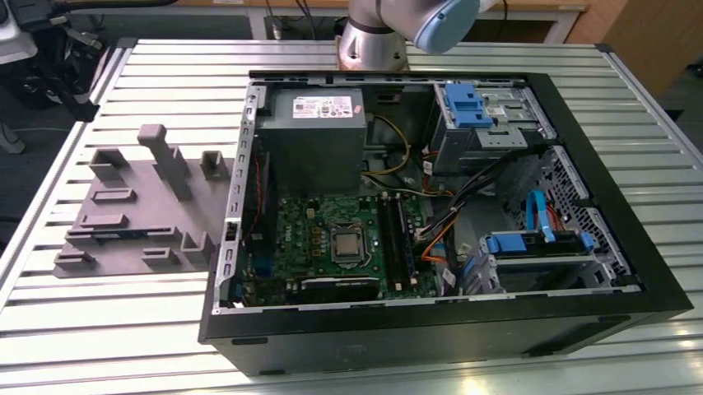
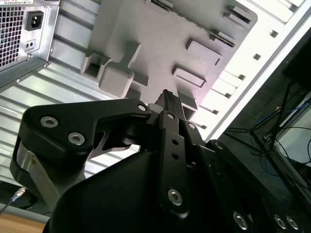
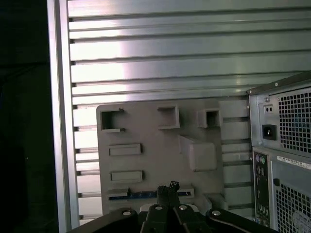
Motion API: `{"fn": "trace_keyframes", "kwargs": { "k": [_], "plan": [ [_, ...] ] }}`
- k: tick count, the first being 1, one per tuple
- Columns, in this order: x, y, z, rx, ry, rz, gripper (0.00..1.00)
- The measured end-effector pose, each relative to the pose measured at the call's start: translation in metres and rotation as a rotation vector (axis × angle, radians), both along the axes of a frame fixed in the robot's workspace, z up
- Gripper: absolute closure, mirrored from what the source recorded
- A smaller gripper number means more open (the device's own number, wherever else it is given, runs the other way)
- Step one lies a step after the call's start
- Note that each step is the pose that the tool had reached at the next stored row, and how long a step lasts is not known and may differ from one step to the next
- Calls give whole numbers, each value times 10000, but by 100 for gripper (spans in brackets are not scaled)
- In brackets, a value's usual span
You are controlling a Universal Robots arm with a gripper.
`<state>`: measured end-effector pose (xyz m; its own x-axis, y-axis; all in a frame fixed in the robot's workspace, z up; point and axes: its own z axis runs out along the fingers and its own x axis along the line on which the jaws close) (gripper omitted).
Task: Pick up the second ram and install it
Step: 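Reach for the second ram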
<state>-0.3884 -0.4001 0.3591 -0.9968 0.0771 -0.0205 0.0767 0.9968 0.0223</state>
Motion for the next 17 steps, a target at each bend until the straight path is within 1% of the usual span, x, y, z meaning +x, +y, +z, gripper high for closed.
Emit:
{"fn": "trace_keyframes", "kwargs": {
  "k": [17],
  "plan": [
    [-47, 0, 1, -1, 1, 0, 89]
  ]
}}
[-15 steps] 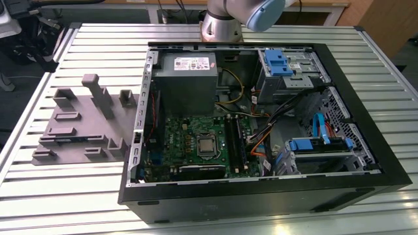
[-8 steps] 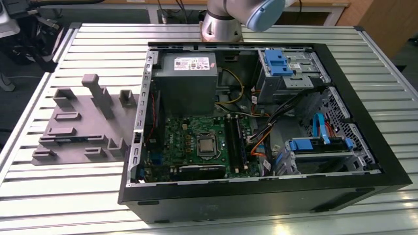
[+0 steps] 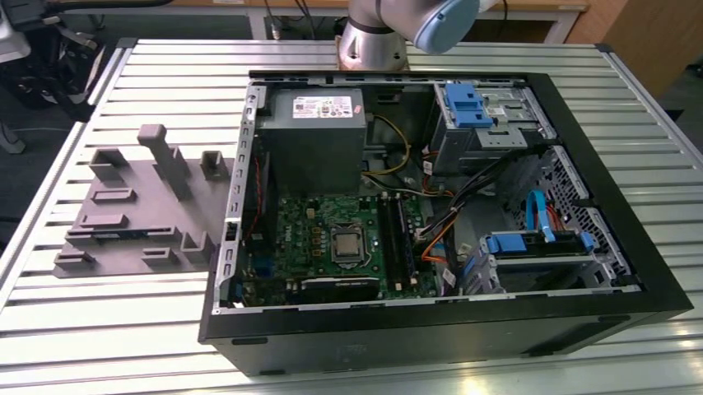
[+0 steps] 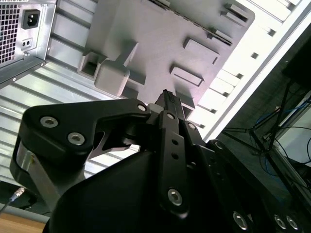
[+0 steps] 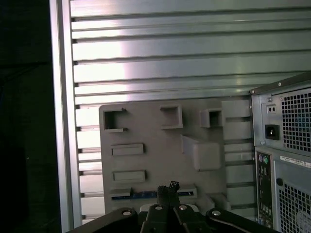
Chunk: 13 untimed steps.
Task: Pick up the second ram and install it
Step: 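Reach for the second ram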
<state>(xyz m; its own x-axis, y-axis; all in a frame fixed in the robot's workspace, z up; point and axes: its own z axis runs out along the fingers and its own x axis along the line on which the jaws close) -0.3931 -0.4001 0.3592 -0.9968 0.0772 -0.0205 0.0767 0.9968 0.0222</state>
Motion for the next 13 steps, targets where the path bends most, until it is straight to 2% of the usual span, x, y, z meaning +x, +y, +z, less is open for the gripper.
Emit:
{"fn": "trace_keyframes", "kwargs": {
  "k": [13],
  "plan": [
    [-38, 0, -1, 1, -1, 0, 89]
  ]
}}
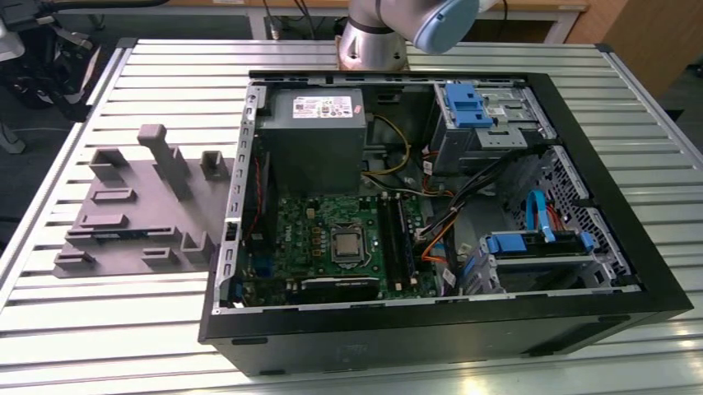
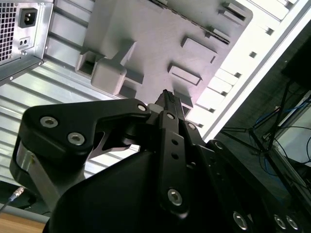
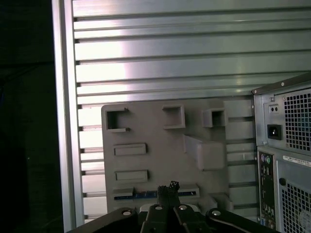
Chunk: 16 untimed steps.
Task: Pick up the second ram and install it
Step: 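Reach for the second ram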
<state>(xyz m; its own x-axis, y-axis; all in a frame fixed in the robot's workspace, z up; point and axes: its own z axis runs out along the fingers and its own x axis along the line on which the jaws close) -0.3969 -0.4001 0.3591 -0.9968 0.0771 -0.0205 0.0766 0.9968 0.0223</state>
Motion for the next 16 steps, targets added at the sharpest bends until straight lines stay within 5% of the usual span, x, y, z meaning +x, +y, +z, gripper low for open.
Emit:
{"fn": "trace_keyframes", "kwargs": {
  "k": [16],
  "plan": [
    [-44, 0, 0, -1, 1, 0, 89]
  ]
}}
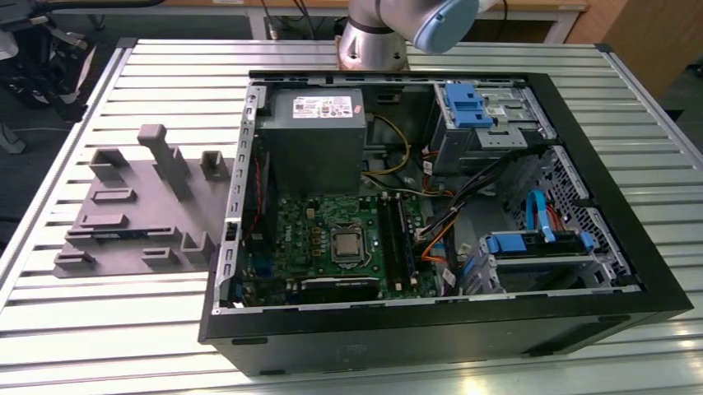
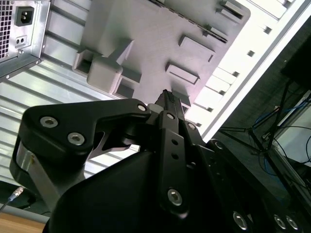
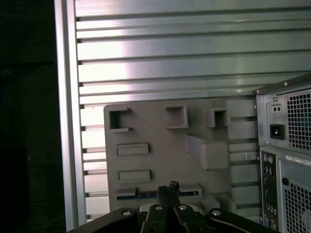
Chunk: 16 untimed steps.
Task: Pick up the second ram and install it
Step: 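Reach for the second ram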
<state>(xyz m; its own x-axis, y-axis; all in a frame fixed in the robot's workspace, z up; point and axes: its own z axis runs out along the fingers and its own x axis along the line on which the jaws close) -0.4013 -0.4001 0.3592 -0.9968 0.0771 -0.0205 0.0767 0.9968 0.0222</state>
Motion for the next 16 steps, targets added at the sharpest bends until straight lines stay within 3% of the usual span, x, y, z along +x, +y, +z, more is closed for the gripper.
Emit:
{"fn": "trace_keyframes", "kwargs": {
  "k": [16],
  "plan": [
    [-44, 0, 0, 0, 0, 0, 89]
  ]
}}
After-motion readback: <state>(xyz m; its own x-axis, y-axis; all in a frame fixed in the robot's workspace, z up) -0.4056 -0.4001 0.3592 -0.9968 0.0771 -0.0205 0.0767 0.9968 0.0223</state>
